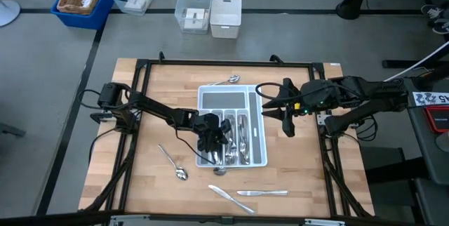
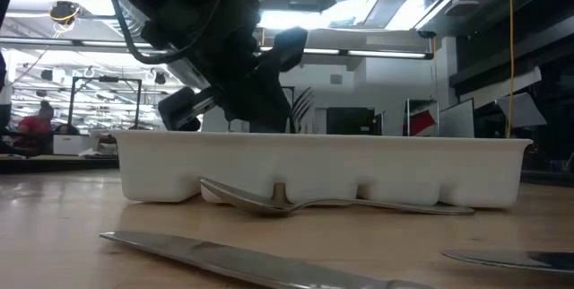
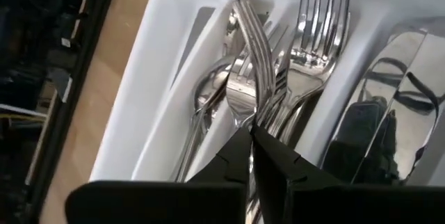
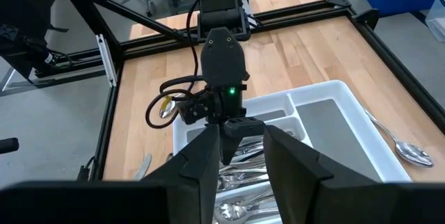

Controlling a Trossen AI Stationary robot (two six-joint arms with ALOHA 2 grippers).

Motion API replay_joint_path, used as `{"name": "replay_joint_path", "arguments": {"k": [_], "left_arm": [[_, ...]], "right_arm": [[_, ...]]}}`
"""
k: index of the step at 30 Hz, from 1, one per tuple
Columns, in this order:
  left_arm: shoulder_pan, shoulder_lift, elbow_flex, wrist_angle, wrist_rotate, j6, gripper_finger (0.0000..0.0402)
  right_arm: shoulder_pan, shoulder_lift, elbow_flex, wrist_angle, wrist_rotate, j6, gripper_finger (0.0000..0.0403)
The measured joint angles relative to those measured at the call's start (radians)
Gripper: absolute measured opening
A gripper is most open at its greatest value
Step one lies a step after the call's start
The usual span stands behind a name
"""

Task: Sort silverware
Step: Put the silver fork into the white cutlery tray, then put the silver spoon into the white cutlery tray

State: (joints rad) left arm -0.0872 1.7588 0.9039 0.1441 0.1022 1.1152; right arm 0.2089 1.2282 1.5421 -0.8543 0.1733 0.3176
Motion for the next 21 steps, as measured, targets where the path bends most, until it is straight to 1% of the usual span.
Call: {"name": "replay_joint_path", "arguments": {"k": [4, 8, 12, 13, 17, 19, 21], "left_arm": [[0.000, 0.000, 0.000, -0.003, -0.001, -0.062, 0.0038], [-0.012, 0.000, 0.000, -0.007, -0.003, -0.073, 0.0077], [-0.034, -0.005, 0.000, -0.007, -0.024, -0.093, 0.0099], [-0.041, -0.014, -0.001, -0.010, -0.048, -0.126, 0.0100], [-0.031, -0.094, -0.001, -0.003, -0.133, -0.358, 0.0096], [0.002, -0.143, -0.001, -0.005, -0.143, -0.459, 0.0092], [0.048, -0.193, -0.001, -0.004, -0.146, -0.543, 0.0089]], "right_arm": [[0.000, 0.000, 0.000, 0.000, 0.000, 0.000, 0.0115], [0.000, 0.000, 0.000, 0.000, -0.001, 0.000, 0.0115], [0.000, 0.000, 0.000, 0.000, -0.001, 0.000, 0.0115], [0.000, 0.000, 0.000, 0.000, -0.001, 0.000, 0.0115], [0.000, -0.003, 0.000, -0.001, -0.001, 0.000, 0.0115], [0.000, -0.007, 0.000, -0.001, 0.004, -0.008, 0.0115], [0.000, -0.012, 0.000, -0.006, 0.034, -0.023, 0.0115]]}}
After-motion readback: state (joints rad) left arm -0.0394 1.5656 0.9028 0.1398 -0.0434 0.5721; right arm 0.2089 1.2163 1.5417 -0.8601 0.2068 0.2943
